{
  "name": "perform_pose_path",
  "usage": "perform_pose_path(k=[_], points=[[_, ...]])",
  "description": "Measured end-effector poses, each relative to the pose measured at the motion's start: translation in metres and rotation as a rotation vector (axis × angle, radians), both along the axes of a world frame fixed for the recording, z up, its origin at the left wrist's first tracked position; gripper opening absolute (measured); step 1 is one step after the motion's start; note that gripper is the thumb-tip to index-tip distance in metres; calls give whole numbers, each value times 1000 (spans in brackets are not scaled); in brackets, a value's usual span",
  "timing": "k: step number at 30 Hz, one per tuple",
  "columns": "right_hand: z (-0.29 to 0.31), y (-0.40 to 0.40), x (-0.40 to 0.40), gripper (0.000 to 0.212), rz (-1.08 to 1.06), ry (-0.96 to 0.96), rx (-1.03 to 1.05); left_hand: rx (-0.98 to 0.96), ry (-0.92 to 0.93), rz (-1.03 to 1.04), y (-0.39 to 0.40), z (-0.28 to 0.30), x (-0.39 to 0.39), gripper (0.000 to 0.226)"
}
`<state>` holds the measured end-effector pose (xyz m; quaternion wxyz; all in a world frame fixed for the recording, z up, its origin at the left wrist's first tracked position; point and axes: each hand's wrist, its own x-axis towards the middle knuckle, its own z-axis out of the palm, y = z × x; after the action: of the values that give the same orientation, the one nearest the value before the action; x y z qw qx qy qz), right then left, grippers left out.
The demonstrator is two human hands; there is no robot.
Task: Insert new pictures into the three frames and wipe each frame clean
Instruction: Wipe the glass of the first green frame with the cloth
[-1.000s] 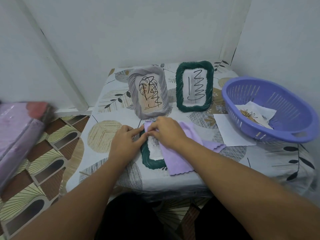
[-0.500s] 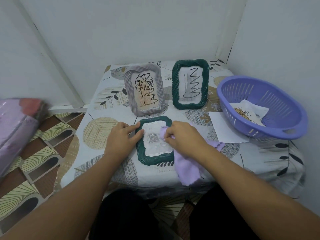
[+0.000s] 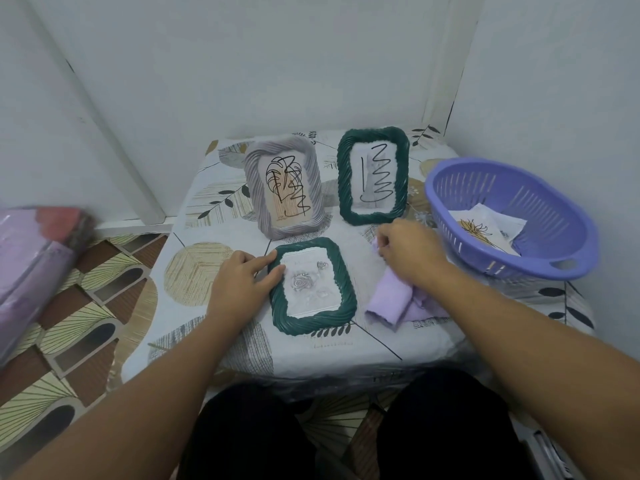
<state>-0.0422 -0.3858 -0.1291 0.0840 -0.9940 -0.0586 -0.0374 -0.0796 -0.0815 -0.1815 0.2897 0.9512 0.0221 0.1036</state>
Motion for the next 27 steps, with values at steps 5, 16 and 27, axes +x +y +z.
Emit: perform_pose_path(k=[5, 16, 27], points=[[11, 29, -13, 33, 100, -91, -72, 46, 43, -35, -2, 14, -2, 63], [12, 70, -23, 56, -74, 404, 535, -30, 476, 47, -7, 58, -3, 52], [-3, 84, -16, 36, -370, 637, 1249, -371, 578, 140, -22, 57, -12, 43]])
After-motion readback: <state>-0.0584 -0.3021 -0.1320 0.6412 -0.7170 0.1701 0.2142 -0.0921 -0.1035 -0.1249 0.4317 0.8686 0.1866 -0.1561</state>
